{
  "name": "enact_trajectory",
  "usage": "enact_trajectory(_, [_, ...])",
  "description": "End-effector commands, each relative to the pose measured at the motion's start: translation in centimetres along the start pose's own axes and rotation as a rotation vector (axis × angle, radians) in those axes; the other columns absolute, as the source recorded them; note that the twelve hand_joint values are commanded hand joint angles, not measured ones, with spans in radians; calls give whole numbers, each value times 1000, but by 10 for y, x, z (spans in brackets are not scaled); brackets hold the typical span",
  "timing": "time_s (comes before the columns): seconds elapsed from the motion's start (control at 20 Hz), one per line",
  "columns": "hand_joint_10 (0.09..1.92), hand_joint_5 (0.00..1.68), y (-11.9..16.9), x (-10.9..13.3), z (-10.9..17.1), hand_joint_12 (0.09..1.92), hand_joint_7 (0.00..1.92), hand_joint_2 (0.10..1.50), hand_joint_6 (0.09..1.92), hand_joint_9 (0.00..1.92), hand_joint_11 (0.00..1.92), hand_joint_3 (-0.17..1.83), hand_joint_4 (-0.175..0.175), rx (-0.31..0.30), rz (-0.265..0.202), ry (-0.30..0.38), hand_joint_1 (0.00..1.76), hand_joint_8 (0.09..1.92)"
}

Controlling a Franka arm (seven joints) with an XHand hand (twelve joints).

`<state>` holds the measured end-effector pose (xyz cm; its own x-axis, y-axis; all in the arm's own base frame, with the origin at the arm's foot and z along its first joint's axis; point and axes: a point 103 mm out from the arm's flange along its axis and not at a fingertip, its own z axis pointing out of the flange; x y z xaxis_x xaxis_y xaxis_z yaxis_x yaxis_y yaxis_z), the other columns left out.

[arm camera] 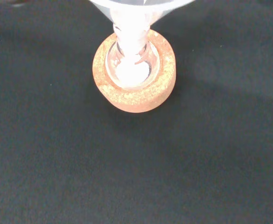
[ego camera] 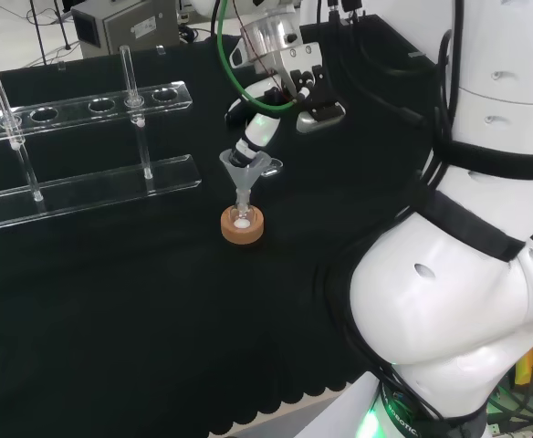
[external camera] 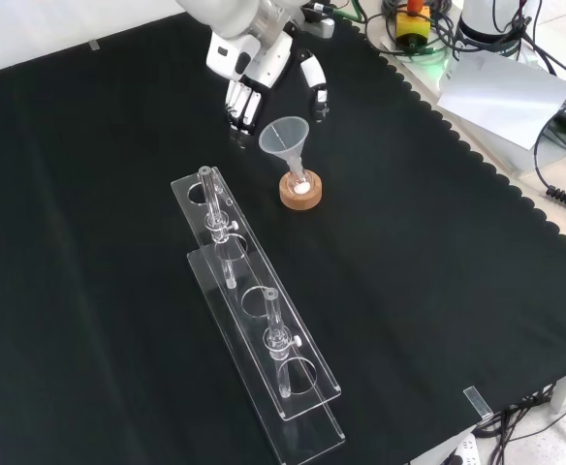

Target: Remove the funnel from the round-bottom flask.

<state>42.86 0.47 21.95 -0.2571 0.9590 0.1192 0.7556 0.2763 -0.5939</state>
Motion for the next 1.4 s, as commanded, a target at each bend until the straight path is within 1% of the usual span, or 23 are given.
enact_trajectory(0.05, [822,103,5,0,5,1434,0,632,87,160,339,432,-76,-1,-2,27,561,512])
enact_trajectory(0.2, [828,108,8,2,7,1435,0,636,87,169,345,423,-77,-1,-8,34,561,524])
enact_trajectory(0.45, [832,124,12,3,11,1432,0,643,87,193,355,408,-78,19,-6,28,562,556])
enact_trajectory(0.65, [825,138,14,1,15,1430,0,649,87,240,360,397,-79,29,-3,27,564,586])
enact_trajectory(0.95, [808,146,17,0,20,1427,0,653,87,269,363,390,-81,44,-13,33,569,604])
enact_trajectory(1.25, [761,171,19,3,24,1417,4,659,87,337,377,384,-85,59,-15,13,579,653])
enact_trajectory(1.4, [714,206,19,4,24,1408,50,661,87,409,389,387,-89,64,-15,-9,590,690])
